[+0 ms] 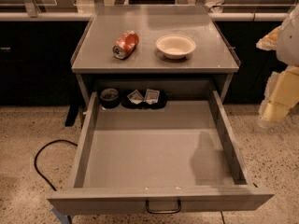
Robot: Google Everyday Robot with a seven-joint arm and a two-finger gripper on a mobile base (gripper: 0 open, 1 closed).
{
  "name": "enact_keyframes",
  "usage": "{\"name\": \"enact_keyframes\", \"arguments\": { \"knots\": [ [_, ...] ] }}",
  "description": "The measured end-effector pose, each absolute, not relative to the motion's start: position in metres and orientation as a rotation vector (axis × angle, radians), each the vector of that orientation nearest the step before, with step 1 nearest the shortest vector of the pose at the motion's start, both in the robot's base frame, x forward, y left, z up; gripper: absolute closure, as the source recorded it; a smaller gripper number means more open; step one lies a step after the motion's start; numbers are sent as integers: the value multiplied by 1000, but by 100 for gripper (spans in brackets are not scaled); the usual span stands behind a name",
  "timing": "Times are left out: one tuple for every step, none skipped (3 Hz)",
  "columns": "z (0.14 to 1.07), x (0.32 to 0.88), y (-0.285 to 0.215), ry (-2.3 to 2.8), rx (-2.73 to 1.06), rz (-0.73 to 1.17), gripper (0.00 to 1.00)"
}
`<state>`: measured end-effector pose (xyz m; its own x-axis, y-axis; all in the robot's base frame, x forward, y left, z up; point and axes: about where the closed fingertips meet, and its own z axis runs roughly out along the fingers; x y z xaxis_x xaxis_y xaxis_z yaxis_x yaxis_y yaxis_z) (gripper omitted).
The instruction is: Close top drawer
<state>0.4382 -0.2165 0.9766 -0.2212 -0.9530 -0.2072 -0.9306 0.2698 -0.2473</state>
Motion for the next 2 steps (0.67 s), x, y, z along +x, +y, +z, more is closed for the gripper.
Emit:
{"name": "enact_keyframes", "arguments": {
  "knots": [
    [977, 438, -217, 2231, -1724, -100, 0],
    [960, 426, -206, 2220, -1743, -76, 0]
  ]
}}
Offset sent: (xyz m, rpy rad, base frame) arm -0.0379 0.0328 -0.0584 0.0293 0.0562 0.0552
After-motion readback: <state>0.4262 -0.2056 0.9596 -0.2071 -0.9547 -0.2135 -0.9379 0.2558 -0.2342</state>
